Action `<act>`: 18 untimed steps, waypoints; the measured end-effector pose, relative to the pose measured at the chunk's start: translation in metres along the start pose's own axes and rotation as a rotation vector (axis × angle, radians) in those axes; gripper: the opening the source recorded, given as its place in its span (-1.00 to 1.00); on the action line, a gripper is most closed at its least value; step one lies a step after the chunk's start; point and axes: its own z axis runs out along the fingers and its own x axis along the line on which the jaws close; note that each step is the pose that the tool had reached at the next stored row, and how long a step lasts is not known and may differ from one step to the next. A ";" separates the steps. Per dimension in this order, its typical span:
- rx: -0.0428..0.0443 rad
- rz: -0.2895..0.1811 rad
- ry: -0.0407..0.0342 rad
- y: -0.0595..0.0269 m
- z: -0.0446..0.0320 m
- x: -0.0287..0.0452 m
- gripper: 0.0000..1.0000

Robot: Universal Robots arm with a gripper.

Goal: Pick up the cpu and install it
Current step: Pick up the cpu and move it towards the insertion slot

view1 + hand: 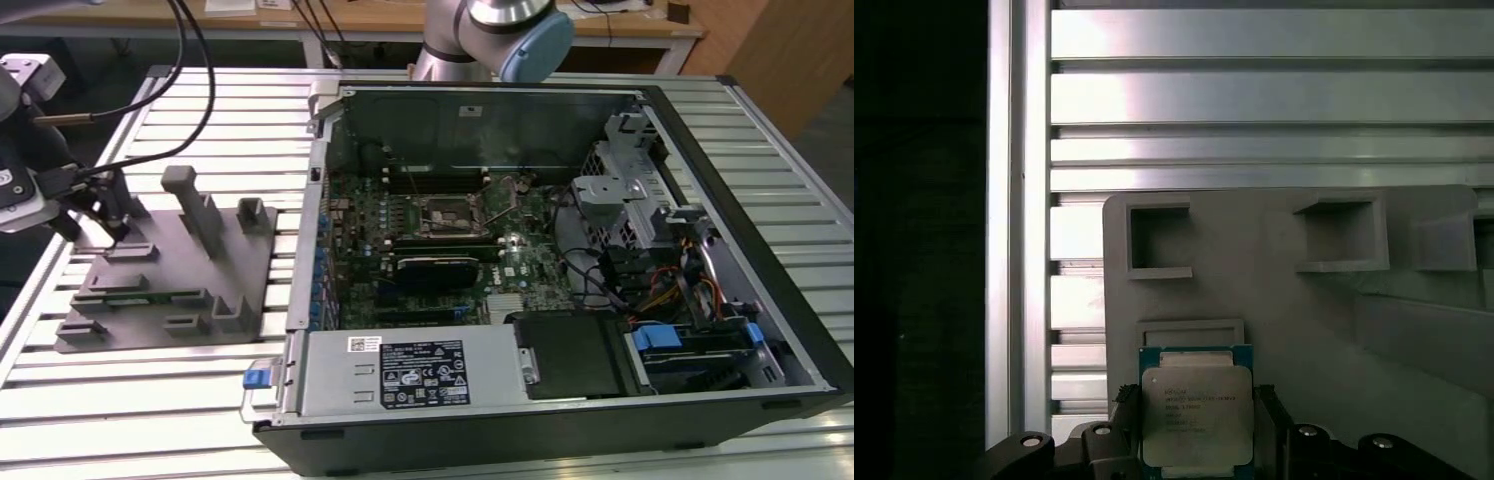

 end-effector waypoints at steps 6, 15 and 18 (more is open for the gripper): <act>0.0000 0.000 0.0001 0.0003 -0.0041 -0.0001 0.08; -0.0001 0.000 -0.0001 0.0006 -0.0094 -0.0002 0.08; -0.0001 0.000 0.0000 0.0007 -0.0117 -0.0002 0.08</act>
